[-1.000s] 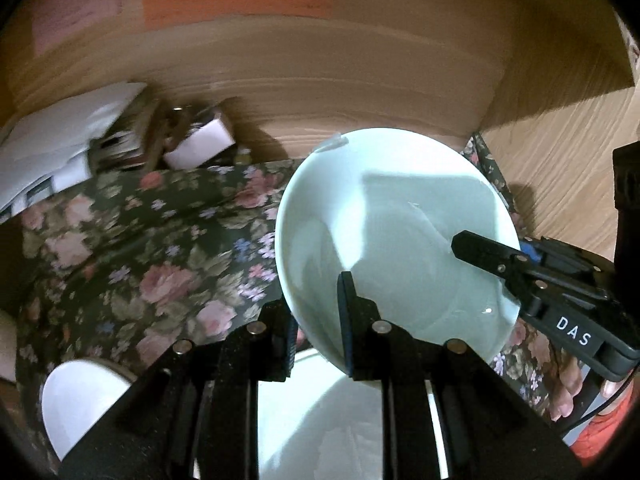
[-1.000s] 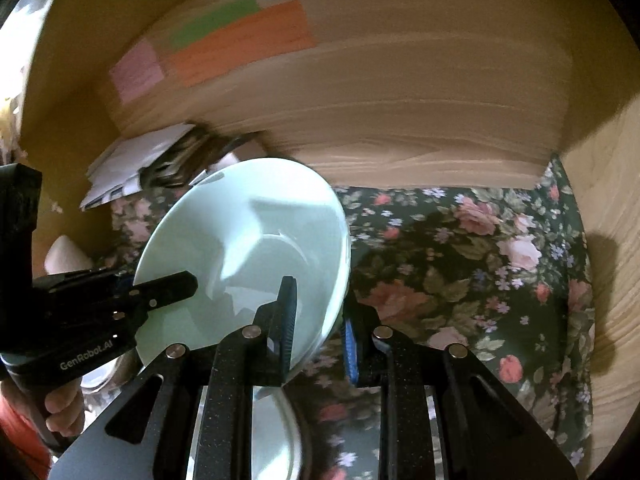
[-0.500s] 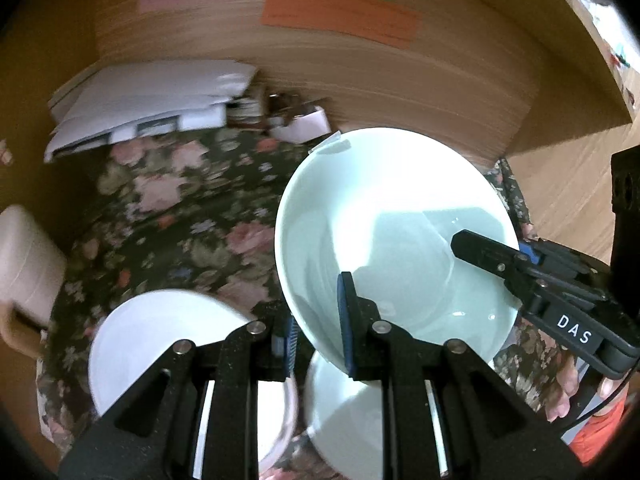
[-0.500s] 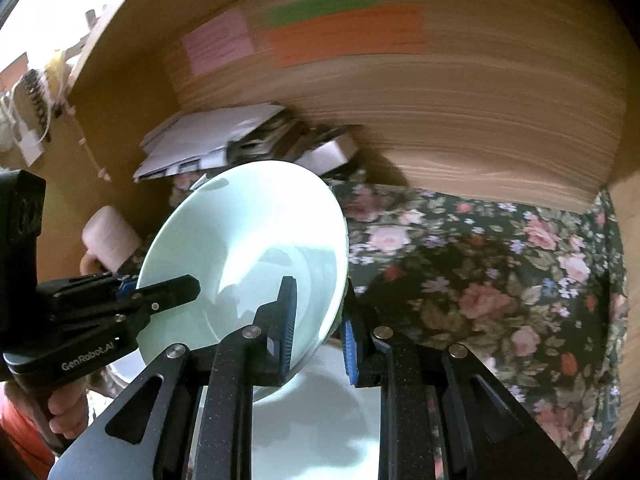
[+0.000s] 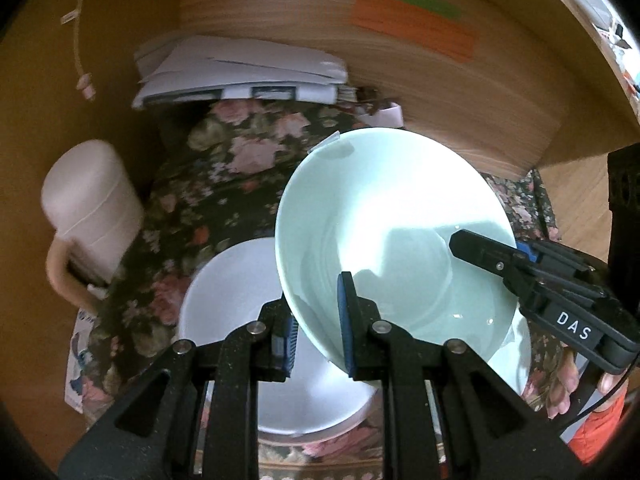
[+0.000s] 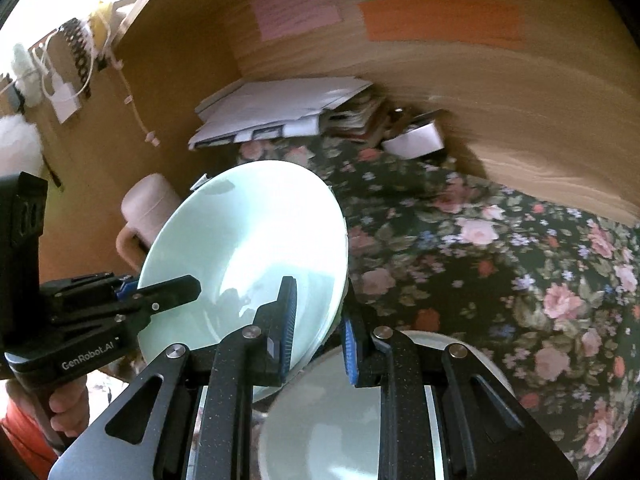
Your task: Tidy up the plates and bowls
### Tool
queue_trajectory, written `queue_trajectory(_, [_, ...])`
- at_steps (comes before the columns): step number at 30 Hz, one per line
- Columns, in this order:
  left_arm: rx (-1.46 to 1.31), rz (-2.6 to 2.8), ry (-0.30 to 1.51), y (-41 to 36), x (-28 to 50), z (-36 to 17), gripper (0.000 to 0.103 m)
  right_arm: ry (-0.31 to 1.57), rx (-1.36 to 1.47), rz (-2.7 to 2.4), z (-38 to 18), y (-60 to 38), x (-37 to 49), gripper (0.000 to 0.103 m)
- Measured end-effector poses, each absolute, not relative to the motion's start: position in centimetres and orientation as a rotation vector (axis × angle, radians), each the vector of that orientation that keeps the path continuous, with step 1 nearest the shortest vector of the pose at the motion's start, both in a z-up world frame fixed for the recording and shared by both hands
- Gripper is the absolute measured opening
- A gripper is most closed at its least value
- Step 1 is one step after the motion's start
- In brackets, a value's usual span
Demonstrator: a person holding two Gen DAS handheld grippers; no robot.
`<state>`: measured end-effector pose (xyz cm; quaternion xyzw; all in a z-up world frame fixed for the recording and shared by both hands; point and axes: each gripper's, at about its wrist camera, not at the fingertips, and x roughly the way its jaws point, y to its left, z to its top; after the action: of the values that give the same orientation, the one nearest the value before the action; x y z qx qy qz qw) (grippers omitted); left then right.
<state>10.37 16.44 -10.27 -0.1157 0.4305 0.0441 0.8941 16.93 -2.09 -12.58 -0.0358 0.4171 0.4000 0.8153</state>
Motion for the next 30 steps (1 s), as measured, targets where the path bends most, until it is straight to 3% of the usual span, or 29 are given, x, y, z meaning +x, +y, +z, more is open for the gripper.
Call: queue_trajectory(30, [-0.260, 0.183, 0.963, 20.1, 7.4, -14.6, 0.018, 0.984, -0.175, 0.919, -16.9, 2.5, 14.7, 0.022])
